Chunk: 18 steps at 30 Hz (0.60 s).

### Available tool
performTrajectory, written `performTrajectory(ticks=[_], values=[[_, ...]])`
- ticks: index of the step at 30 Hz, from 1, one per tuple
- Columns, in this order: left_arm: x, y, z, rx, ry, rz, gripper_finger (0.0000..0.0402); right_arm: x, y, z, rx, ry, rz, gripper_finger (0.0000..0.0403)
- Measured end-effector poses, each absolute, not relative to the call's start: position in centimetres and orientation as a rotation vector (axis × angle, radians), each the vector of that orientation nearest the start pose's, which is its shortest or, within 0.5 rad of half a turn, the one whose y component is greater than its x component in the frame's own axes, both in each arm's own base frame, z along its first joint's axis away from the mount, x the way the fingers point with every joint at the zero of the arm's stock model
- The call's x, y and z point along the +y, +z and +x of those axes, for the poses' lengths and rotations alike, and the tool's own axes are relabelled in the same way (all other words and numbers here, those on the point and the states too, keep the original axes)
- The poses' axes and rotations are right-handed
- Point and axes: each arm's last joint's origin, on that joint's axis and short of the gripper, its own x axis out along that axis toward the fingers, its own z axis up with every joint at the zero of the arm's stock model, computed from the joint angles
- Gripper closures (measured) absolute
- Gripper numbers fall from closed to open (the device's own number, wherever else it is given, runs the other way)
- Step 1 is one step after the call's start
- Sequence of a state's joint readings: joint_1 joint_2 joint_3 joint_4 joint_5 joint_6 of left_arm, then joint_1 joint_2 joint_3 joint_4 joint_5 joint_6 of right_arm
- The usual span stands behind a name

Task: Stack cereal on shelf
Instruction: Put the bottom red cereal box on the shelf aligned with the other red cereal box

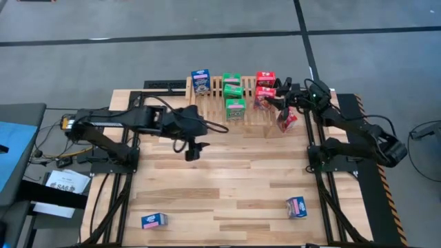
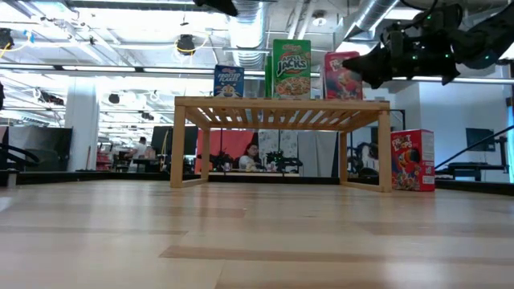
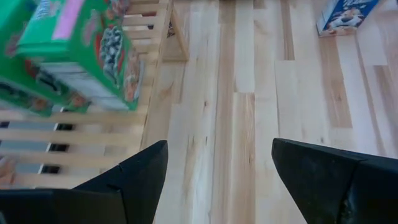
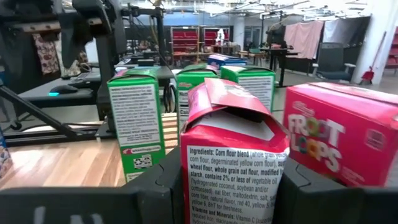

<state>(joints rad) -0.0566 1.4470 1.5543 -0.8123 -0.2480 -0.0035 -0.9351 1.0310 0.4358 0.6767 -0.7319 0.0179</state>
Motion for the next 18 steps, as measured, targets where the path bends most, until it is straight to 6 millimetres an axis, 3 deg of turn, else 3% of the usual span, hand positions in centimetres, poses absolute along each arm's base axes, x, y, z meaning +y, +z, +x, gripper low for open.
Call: performTrajectory(ticks=[5,8,18], values=[[-0.9,40.8,25.8,0.617,0.184,0.065,0.0123,-16.0,24.9,13.8,-0.052,-0.216,-0.03,0.0239],[-1.0,39.9,23.2,0.544,0.164,0.053,0.0123,-15.9,24.9,13.9,-0.054,-0.21,-0.031,0.0239],[-0.4,32.6,15.2,0.308,0.166,-0.001,0.0123,-15.8,24.9,14.0,-0.052,-0.206,-0.028,0.0239]])
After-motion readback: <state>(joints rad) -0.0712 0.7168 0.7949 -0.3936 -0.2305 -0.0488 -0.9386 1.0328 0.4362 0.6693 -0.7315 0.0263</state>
